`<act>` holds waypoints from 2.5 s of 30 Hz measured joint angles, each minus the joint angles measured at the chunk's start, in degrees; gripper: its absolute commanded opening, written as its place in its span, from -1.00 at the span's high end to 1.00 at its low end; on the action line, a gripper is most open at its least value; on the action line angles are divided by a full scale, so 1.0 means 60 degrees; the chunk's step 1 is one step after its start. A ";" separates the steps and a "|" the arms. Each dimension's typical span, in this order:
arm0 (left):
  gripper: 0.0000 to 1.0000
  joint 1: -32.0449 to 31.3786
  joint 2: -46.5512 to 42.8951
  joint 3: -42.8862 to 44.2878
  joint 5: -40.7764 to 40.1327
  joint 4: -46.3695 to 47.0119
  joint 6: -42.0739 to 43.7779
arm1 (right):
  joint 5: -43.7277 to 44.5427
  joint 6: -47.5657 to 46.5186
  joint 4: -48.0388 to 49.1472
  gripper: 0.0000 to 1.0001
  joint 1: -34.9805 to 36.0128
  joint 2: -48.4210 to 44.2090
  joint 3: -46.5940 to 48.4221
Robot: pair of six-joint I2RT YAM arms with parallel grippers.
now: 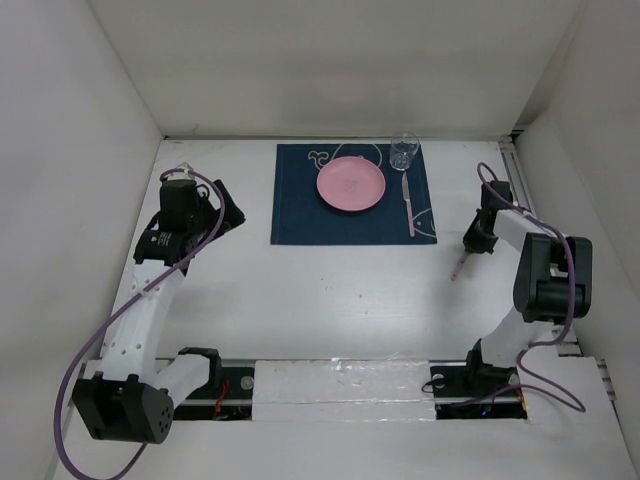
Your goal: Set the dinner table for one person
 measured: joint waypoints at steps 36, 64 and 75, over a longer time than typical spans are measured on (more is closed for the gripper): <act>-1.00 0.0000 0.0200 -0.0004 -0.0324 0.0007 0.0000 | 0.0142 0.1304 -0.2175 1.00 0.8491 0.8193 1.3052; -1.00 0.0000 0.0200 -0.0004 -0.0106 0.0004 0.0000 | -0.0984 0.2237 -0.1424 1.00 0.7643 0.8717 1.3613; -1.00 0.0000 0.0200 -0.0138 -0.0084 0.0011 0.0000 | -0.1231 0.2459 -0.1297 0.94 0.7643 0.9165 1.3730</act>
